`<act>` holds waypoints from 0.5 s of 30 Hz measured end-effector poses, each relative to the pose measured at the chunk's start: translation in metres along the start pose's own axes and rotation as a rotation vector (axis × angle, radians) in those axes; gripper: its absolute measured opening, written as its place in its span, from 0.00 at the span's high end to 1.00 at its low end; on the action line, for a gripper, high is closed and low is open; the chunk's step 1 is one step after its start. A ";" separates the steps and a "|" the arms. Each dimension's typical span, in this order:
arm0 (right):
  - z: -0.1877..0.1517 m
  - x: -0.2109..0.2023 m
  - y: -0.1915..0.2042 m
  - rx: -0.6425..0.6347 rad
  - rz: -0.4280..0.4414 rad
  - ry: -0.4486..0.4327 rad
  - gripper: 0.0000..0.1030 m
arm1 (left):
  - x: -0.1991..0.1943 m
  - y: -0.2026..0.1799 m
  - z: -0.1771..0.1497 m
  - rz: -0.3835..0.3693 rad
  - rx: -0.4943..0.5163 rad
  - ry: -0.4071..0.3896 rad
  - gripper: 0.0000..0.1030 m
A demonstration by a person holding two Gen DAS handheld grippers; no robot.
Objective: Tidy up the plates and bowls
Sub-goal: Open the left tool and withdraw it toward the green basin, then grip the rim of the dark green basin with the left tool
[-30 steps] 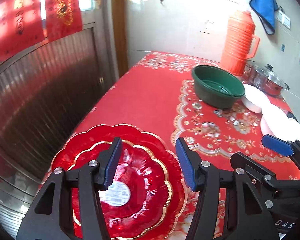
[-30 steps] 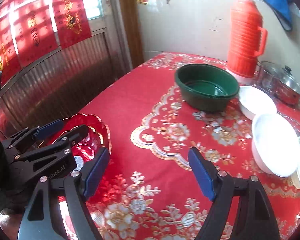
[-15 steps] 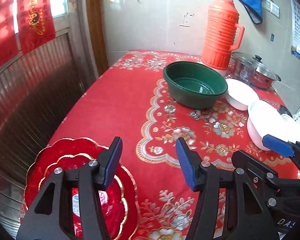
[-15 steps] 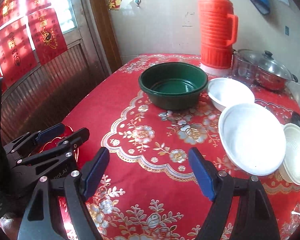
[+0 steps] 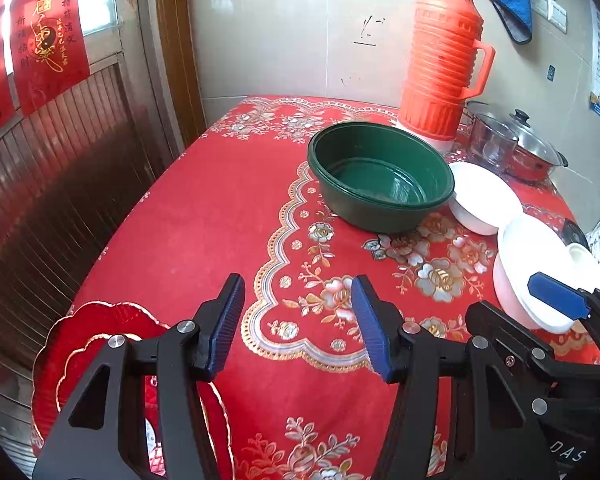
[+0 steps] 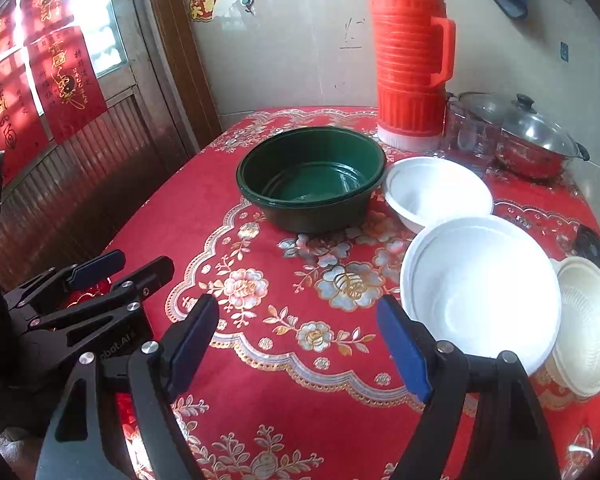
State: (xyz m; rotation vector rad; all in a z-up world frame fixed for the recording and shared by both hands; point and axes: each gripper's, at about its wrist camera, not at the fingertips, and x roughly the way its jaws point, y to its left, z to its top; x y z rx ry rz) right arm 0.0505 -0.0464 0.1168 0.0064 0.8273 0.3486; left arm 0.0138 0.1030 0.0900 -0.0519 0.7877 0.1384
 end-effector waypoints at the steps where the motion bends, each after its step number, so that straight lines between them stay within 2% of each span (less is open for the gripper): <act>1: 0.003 0.002 -0.001 -0.002 -0.006 0.001 0.21 | 0.002 -0.001 0.002 -0.001 -0.002 0.002 0.46; 7: 0.021 0.010 -0.007 -0.017 -0.016 0.002 0.21 | 0.013 -0.005 0.018 0.006 -0.026 0.016 0.46; 15: 0.058 0.030 -0.016 -0.047 -0.010 0.027 0.21 | 0.042 -0.008 0.052 -0.011 -0.059 0.091 0.46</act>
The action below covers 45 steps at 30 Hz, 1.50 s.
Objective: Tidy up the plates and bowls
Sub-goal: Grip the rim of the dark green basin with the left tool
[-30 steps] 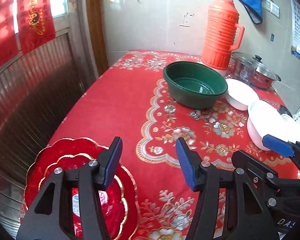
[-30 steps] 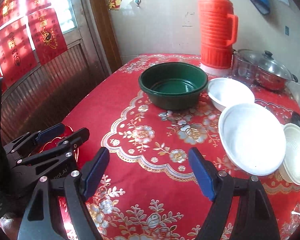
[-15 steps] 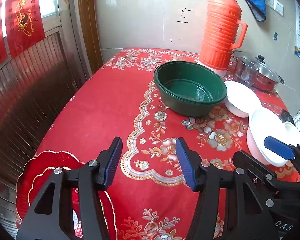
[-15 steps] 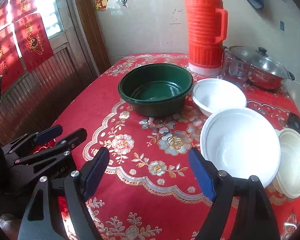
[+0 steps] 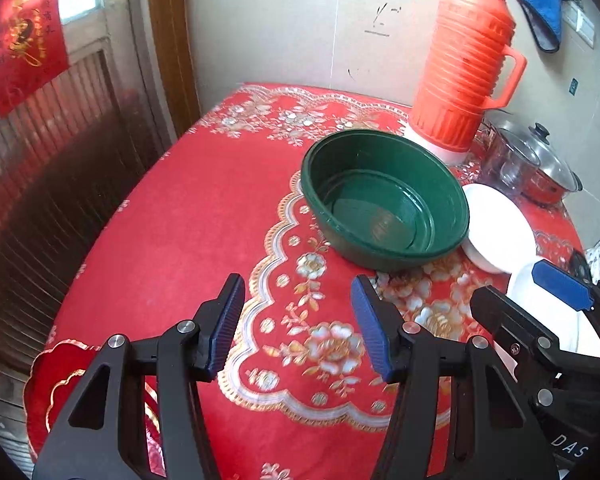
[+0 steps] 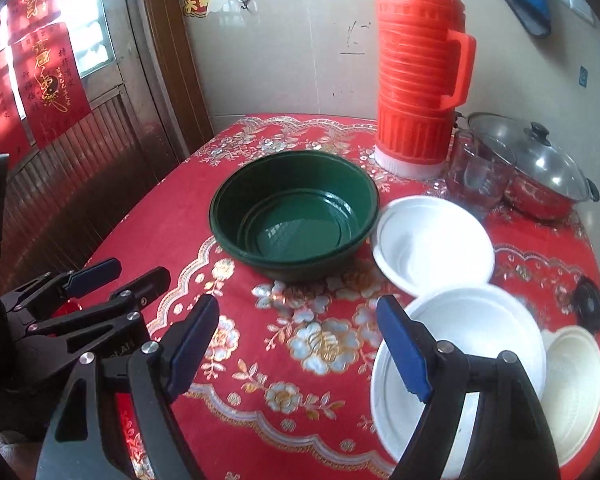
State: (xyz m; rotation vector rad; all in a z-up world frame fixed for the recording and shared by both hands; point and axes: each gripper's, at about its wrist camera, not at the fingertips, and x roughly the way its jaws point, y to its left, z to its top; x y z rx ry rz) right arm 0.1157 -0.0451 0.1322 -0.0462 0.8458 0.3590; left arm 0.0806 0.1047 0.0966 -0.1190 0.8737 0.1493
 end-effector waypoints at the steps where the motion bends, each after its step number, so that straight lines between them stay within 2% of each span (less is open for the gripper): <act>1: 0.005 0.003 -0.002 0.003 0.011 0.006 0.21 | 0.003 0.000 0.004 -0.004 -0.007 0.008 0.46; 8: 0.033 0.028 -0.018 0.005 0.036 0.051 0.21 | 0.031 -0.004 0.035 0.008 -0.019 0.056 0.46; 11: 0.048 0.036 -0.031 0.032 0.045 0.048 0.21 | 0.043 0.001 0.046 -0.011 -0.054 0.073 0.46; 16: 0.070 0.063 -0.051 0.054 0.054 0.087 0.21 | 0.066 0.002 0.062 0.008 -0.084 0.101 0.46; 27: 0.096 0.113 -0.069 0.041 0.099 0.154 0.21 | 0.109 -0.006 0.075 0.009 -0.075 0.168 0.46; 35: 0.104 0.138 -0.066 0.011 0.112 0.184 0.22 | 0.122 -0.015 0.077 0.013 -0.059 0.200 0.46; 37: 0.104 0.141 -0.068 0.016 0.117 0.188 0.26 | 0.124 -0.016 0.078 0.018 -0.055 0.209 0.46; 39: 0.103 0.145 -0.069 0.024 0.128 0.194 0.35 | 0.128 -0.016 0.078 0.009 -0.063 0.224 0.46; 41: 0.102 0.148 -0.070 0.029 0.129 0.201 0.38 | 0.130 -0.016 0.077 -0.003 -0.067 0.233 0.46; 45: 0.099 0.148 -0.071 0.038 0.142 0.204 0.49 | 0.136 -0.021 0.076 0.004 -0.047 0.239 0.46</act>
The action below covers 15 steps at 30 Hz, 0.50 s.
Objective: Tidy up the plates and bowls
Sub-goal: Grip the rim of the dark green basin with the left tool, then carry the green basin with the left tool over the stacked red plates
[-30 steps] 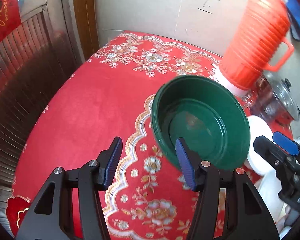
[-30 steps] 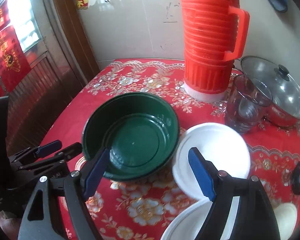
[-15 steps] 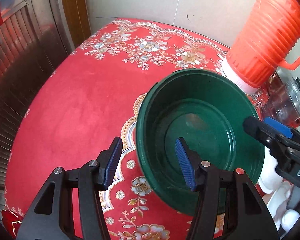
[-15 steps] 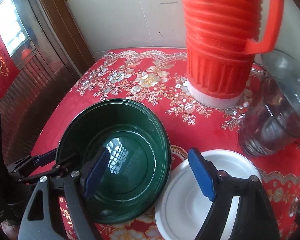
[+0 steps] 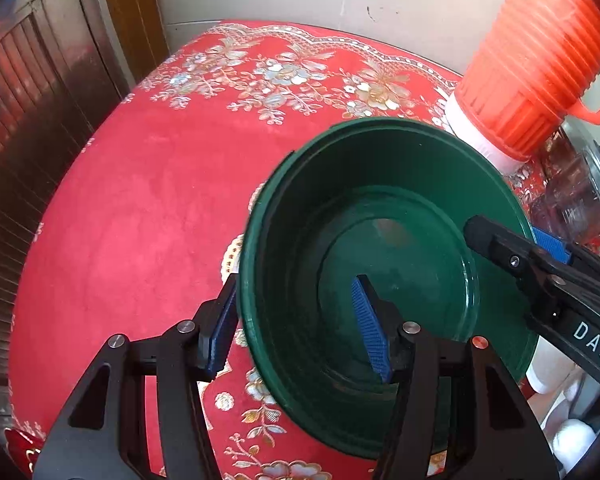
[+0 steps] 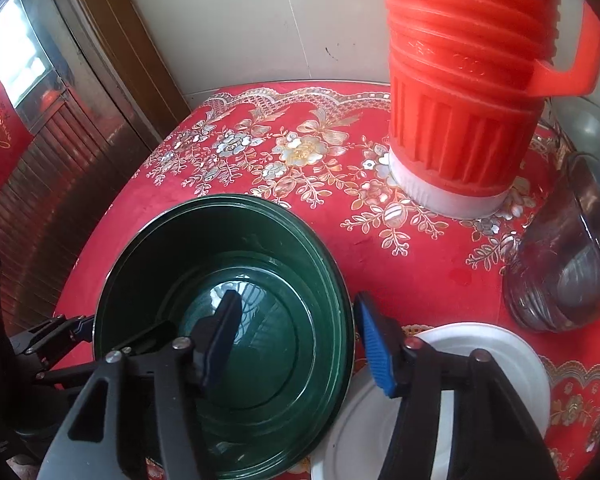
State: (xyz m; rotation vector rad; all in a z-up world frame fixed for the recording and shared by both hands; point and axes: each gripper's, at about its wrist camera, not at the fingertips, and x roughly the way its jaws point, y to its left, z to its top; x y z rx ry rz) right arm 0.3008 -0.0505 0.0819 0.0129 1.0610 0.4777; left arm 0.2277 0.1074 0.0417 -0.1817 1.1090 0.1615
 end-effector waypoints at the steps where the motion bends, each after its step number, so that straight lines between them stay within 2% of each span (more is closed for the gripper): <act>1: -0.001 -0.001 0.000 -0.001 -0.003 -0.003 0.52 | 0.002 0.000 0.000 -0.006 -0.002 0.006 0.46; 4: -0.003 -0.004 0.002 -0.006 -0.002 -0.008 0.58 | 0.004 -0.003 -0.001 0.026 0.010 -0.002 0.46; 5: -0.004 -0.004 0.002 -0.005 -0.001 -0.009 0.58 | 0.004 -0.004 -0.001 0.038 0.022 -0.008 0.49; 6: -0.005 -0.004 0.002 -0.008 -0.008 -0.007 0.58 | 0.004 -0.005 -0.002 0.058 0.037 -0.016 0.58; 7: -0.007 -0.005 0.003 -0.014 -0.023 -0.009 0.58 | 0.004 -0.005 -0.002 0.090 0.050 -0.025 0.63; 11: -0.011 -0.008 0.003 -0.015 -0.031 -0.022 0.58 | 0.002 0.004 -0.002 0.100 0.035 -0.029 0.81; 15: -0.014 -0.012 0.008 -0.022 -0.033 -0.027 0.58 | 0.001 0.009 -0.004 0.110 0.035 -0.039 0.82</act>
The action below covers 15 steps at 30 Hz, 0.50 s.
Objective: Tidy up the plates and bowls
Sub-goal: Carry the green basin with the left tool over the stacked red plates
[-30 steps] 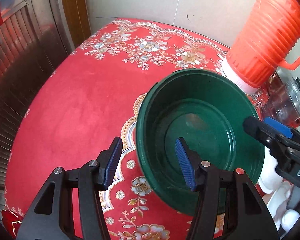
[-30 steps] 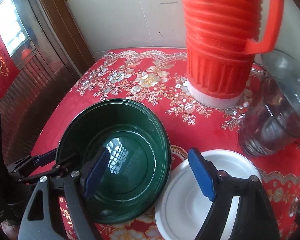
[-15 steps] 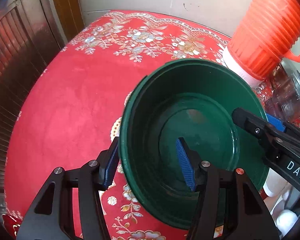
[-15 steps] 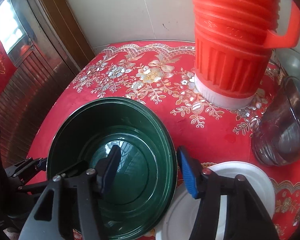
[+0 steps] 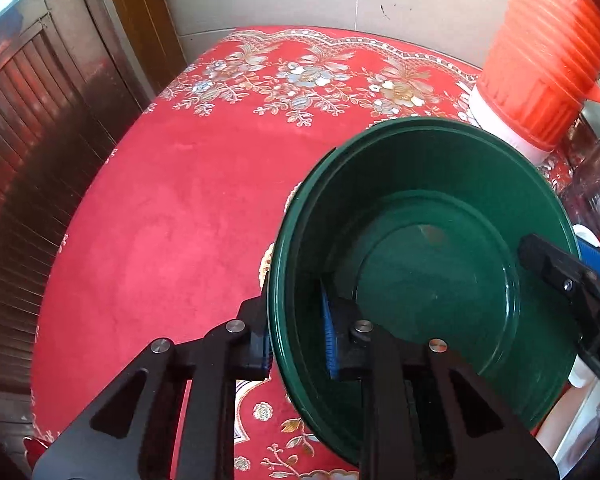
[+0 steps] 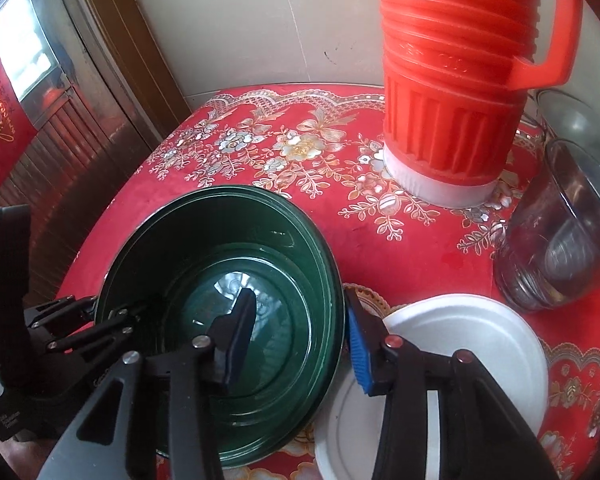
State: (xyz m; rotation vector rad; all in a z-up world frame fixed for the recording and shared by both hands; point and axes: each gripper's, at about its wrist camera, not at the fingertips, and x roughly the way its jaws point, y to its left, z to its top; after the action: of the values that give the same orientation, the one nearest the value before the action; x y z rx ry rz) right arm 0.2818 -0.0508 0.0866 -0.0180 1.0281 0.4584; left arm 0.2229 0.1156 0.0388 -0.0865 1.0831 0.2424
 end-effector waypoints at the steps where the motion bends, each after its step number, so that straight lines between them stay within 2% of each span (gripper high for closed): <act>1: -0.001 -0.002 0.002 -0.001 0.000 -0.004 0.58 | -0.001 0.001 0.000 -0.001 -0.002 -0.004 0.82; 10: -0.012 -0.019 0.023 -0.017 0.001 -0.022 0.56 | -0.027 0.016 -0.012 -0.011 0.000 -0.028 0.82; 15: -0.022 -0.039 0.044 -0.031 0.005 -0.034 0.56 | -0.056 0.032 -0.029 -0.031 -0.007 -0.048 0.82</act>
State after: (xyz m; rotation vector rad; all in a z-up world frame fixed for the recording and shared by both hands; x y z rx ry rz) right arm 0.2300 -0.0304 0.1162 -0.0359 0.9879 0.4775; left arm 0.1651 0.1330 0.0756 -0.1036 1.0327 0.2193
